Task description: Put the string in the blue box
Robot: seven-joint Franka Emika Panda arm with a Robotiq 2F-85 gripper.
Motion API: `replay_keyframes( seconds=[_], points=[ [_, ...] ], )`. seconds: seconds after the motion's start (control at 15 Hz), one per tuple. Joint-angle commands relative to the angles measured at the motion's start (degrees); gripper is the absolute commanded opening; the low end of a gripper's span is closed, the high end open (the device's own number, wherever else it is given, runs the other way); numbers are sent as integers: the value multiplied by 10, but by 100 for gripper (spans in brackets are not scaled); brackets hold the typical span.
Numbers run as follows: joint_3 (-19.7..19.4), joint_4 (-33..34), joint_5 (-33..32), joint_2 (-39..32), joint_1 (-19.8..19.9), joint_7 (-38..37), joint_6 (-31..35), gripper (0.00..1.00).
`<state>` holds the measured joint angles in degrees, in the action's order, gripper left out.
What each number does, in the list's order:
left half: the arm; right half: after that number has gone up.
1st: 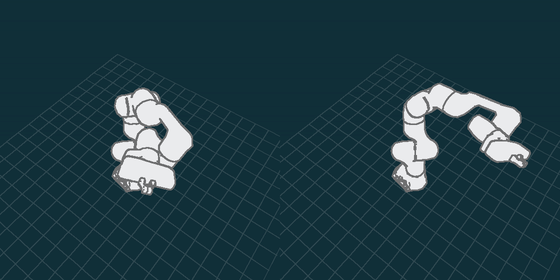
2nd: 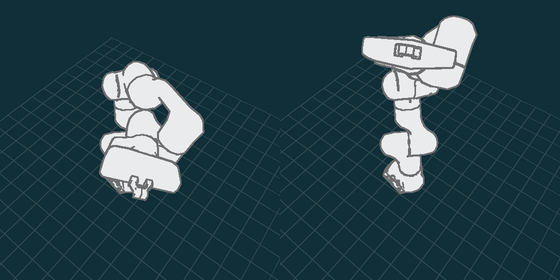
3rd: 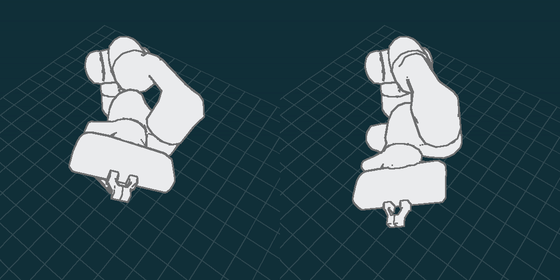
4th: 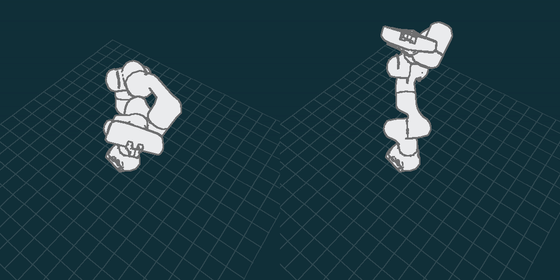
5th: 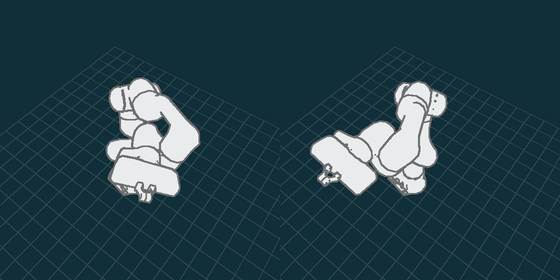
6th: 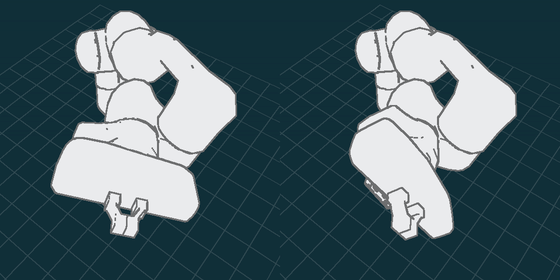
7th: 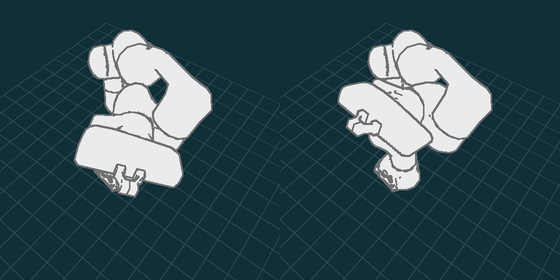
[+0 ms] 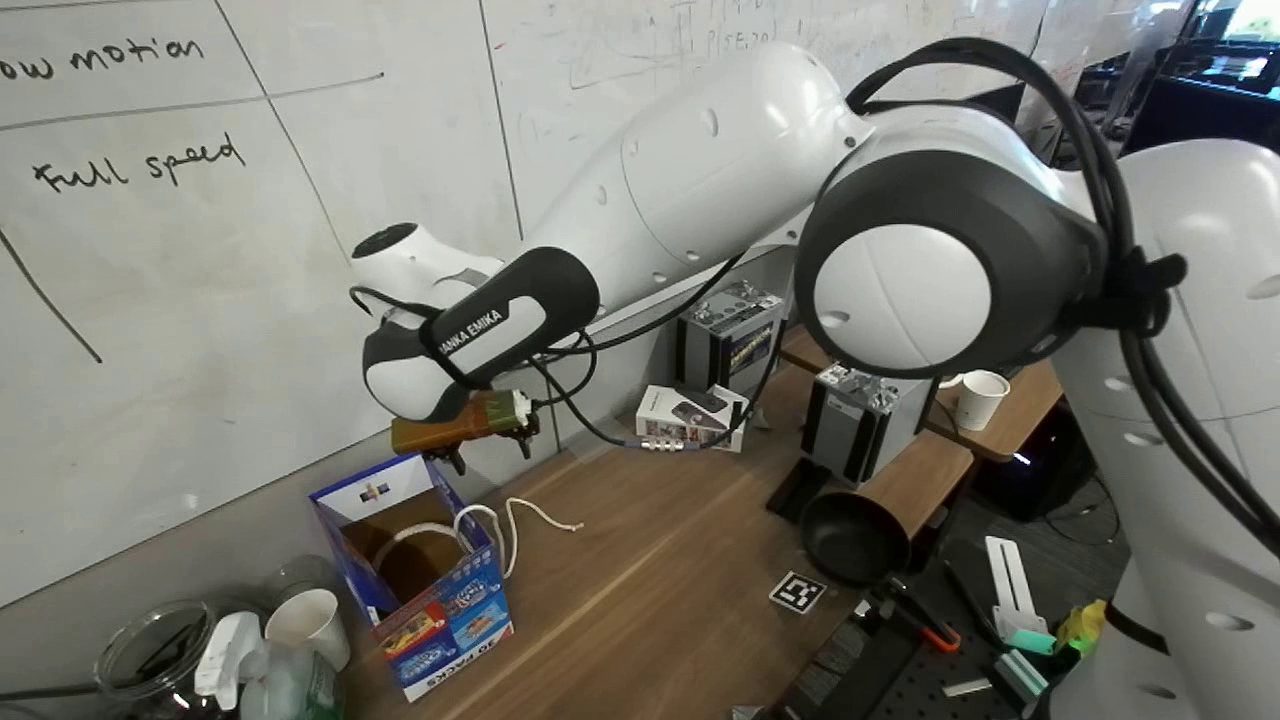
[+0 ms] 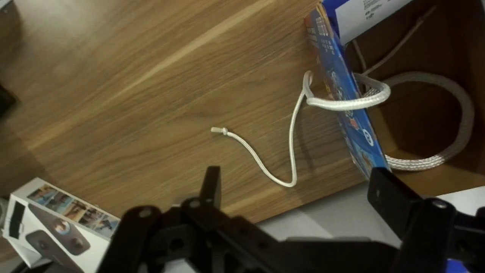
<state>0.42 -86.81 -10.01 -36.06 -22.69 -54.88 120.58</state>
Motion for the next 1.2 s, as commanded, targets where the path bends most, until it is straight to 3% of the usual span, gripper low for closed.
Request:
replay_keyframes(
  seconds=[0.0,0.67,0.87,1.13],
  points=[
    [-11,-9,8,-7,-10,-112,-10,100],
    [10,-11,88,-30,5,-371,-23,100],
    [24,-27,140,-18,14,-419,-4,100],
    [51,-65,215,1,39,-407,63,100]
  ],
)
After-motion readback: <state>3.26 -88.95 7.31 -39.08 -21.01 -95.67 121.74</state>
